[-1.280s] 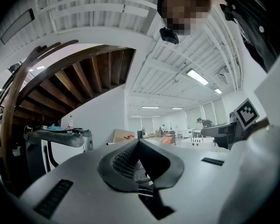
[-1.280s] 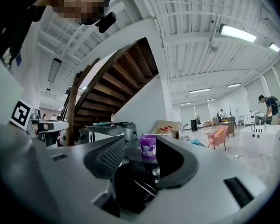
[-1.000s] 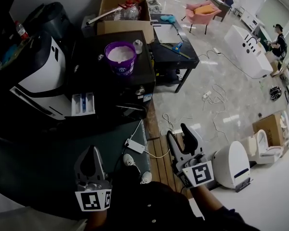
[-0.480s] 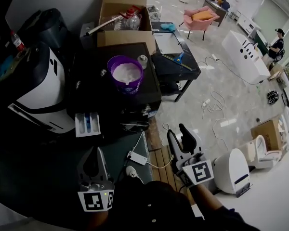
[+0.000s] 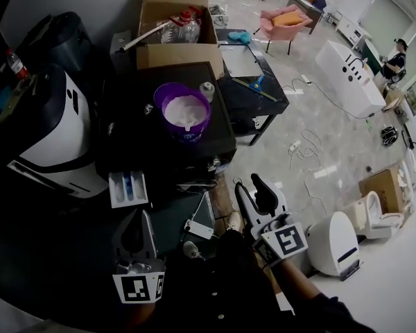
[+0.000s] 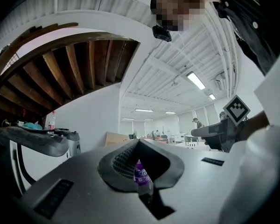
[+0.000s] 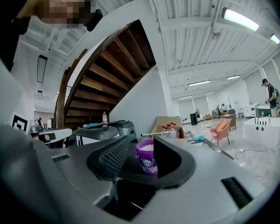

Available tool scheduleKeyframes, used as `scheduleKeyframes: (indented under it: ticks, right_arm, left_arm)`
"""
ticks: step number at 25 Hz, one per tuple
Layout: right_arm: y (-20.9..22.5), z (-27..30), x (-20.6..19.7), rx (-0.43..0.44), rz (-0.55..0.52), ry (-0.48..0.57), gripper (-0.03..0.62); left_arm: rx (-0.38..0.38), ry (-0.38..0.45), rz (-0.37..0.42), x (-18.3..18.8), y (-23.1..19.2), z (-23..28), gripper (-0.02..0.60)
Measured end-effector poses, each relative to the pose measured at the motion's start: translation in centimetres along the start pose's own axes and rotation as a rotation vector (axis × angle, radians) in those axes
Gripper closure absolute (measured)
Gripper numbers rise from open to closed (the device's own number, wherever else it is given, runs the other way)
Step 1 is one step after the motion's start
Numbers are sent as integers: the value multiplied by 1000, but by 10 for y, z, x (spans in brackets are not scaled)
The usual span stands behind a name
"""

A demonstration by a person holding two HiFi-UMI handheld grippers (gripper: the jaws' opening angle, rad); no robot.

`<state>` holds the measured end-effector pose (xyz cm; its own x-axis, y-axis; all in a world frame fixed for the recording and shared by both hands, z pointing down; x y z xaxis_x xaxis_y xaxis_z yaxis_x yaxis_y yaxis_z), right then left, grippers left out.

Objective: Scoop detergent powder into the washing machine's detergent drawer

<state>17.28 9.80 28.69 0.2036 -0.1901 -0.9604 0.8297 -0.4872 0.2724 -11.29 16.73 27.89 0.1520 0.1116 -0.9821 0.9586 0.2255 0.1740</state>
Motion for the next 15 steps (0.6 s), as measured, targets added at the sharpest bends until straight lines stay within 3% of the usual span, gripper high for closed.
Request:
scheduleKeyframes:
  ticks: [10,15]
  right_arm:
    - [27,71,0,102,-12,-57,408]
    - [33,117,5,144,47,-90,408]
  left_arm:
    - [53,17,22,-12,-5,54,566]
    - [85,-1,12,-13,-8,86,566]
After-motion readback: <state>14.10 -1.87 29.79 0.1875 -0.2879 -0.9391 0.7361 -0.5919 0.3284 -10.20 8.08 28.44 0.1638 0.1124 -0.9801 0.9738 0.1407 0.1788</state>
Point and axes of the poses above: the fingertips, and each gripper's own axes: z forward along the fingers, y to its right, x out of its top, the point moved 8 cm from there along -z, backward along the fingers, and after that the axes turned 7 degrees about z, right-handed, at the moved point
